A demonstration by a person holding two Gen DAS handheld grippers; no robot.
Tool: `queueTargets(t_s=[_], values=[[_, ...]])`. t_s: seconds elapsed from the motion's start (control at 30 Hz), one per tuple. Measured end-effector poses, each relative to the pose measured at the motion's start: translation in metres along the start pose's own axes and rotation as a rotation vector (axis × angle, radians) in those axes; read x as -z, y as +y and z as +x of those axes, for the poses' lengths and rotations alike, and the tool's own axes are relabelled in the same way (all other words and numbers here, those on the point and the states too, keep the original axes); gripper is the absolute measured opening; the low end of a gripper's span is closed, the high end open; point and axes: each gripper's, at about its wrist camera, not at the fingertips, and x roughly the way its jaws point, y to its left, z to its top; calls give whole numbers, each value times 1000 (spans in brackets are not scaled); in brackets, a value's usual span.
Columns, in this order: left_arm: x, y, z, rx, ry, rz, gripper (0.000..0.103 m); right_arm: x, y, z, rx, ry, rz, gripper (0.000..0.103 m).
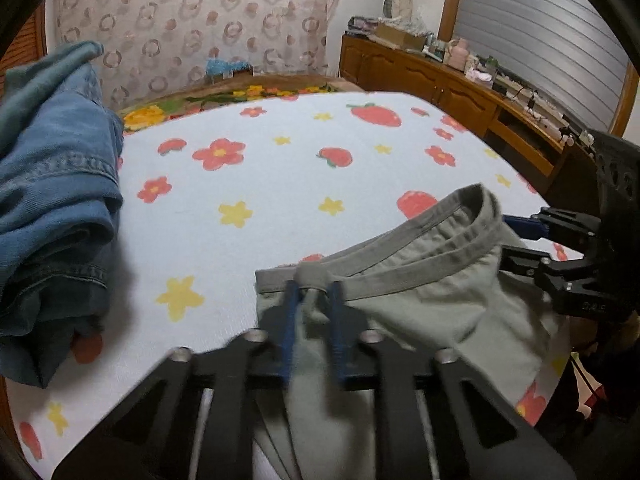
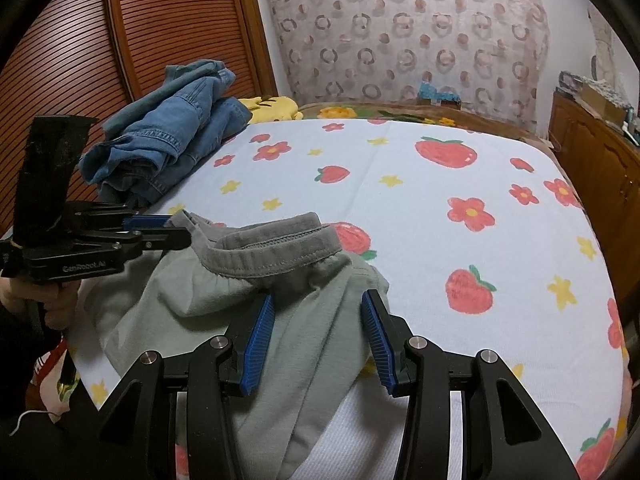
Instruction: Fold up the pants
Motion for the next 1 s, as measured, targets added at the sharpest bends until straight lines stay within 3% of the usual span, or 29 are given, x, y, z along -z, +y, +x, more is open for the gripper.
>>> queueTargets(t_s=[0.17,0.4,0.5,0.63,0.73,1.0], values=[[-9,14,-25,-64,-102,-67,7,2,-1,-3,5,-11,6,47],[-10,21,-21,-69,-75,-76,8,2,-3,-4,-3,-9,17,47],[-8,19,-19,-72,-52,-81,19,1,-4,-3,-2,-3,23,47],[-2,15,-21,-66,-52,-72,52,0,-3,-3,0,-1,20,47],[6,12,-19,-53,-33,-70,68,0,-3,-2,1,1,20,47],[29,13,-4,-57,26,-86,69,0,-3,-1,0,6,20,47]])
